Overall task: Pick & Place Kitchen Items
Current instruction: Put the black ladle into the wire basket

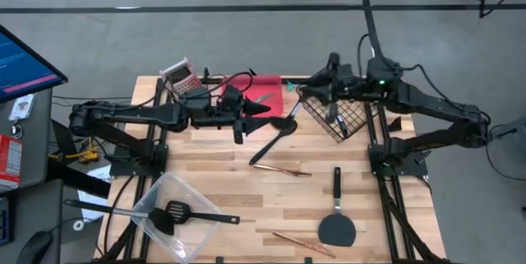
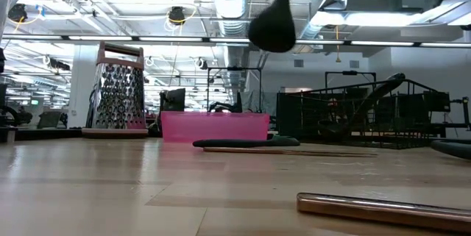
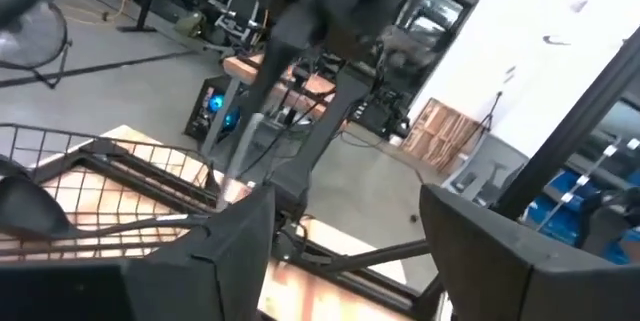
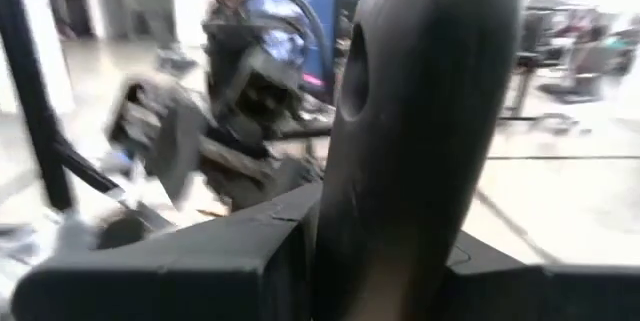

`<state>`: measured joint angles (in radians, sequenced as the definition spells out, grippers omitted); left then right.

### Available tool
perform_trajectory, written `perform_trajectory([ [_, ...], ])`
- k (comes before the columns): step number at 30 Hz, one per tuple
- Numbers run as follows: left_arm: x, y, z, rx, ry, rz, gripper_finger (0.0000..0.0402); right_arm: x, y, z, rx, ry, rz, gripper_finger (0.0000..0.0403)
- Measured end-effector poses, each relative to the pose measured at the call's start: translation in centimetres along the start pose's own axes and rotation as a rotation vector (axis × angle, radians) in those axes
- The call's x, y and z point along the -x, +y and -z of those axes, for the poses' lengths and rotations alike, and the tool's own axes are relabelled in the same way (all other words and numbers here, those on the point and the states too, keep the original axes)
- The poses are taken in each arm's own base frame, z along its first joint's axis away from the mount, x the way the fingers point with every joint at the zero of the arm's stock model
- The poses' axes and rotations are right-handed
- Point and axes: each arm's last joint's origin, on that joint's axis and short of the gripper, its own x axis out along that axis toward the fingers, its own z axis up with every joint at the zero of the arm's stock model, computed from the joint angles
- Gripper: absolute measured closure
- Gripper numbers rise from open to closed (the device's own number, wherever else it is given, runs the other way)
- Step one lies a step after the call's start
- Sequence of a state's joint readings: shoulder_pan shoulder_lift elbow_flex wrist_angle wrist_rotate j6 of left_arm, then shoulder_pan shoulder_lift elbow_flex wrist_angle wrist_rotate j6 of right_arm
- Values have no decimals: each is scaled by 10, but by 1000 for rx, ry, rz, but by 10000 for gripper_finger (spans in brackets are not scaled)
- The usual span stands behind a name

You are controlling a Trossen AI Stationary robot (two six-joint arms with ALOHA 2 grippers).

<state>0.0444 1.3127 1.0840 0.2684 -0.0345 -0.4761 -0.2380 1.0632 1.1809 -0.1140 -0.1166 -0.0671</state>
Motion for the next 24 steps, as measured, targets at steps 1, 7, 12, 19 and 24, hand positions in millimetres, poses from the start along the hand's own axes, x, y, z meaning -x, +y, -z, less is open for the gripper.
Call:
perform_trajectory([
  [1, 2, -1, -2, 1, -9, 5, 171, 6, -1, -1, 31, 15, 22, 321],
  [7, 16, -8, -16, -41, -59, 29, 186, 37, -3, 4, 270, 189, 209, 321],
  [12, 21, -10, -21, -52, -75, 37, 193, 47, -3, 16, 383, 305, 269, 321],
  [19, 22, -10, -21, -77, -75, 36, 194, 50, -14, 51, 401, 384, 335, 321],
  [24, 22, -10, -21, -77, -76, 35, 195, 49, -21, 79, 413, 370, 349, 321],
])
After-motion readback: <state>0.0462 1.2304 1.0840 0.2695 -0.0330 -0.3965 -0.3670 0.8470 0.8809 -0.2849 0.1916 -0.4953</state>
